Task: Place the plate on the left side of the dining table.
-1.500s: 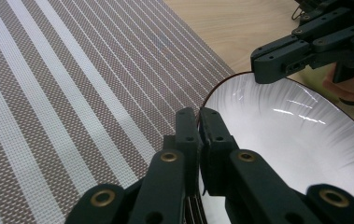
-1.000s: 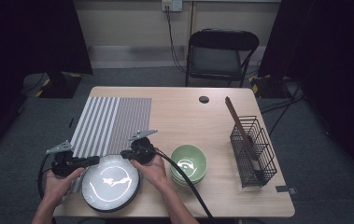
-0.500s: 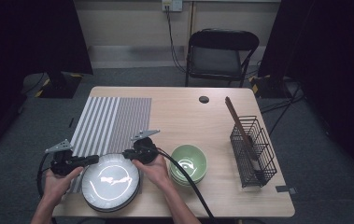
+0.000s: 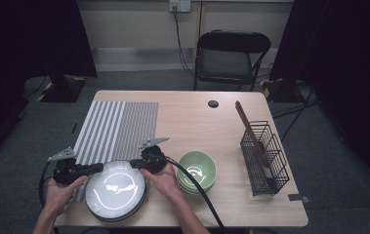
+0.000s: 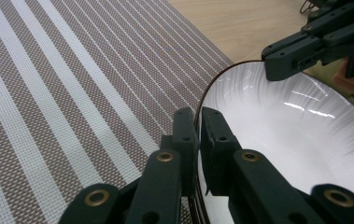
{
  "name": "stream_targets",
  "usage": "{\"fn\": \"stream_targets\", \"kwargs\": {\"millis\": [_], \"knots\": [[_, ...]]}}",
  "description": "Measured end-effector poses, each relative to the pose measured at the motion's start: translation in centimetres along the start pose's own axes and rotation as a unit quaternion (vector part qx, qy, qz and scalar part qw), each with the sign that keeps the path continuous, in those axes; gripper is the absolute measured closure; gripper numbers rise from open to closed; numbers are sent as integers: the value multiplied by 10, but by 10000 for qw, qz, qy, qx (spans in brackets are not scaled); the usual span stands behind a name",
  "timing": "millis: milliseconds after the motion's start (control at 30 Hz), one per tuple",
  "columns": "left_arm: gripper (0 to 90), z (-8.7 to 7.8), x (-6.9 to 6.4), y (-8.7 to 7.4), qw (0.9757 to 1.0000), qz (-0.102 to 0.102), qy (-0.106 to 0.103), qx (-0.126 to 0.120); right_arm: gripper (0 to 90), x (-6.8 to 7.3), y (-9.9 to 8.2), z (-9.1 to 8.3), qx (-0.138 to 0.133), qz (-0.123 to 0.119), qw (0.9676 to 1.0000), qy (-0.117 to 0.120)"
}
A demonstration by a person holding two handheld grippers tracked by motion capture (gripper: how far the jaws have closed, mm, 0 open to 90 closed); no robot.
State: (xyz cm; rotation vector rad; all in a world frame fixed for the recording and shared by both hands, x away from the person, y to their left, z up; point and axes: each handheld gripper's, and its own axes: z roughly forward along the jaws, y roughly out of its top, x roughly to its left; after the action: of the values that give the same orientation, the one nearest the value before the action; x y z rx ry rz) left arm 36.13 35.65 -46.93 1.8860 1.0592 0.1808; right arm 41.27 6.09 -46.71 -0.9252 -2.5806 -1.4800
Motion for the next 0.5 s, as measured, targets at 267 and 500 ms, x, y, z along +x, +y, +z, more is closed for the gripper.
{"fn": "stream_targets", "kwargs": {"millis": [267,500], "knots": [[857,-6,2,3,9998,-69,-26,-159,878,2,5,0,-84,9,10000,-50],[854,-9,6,10,9995,-68,69,-297,876,2,18,2,-125,-78,9998,-99]]}}
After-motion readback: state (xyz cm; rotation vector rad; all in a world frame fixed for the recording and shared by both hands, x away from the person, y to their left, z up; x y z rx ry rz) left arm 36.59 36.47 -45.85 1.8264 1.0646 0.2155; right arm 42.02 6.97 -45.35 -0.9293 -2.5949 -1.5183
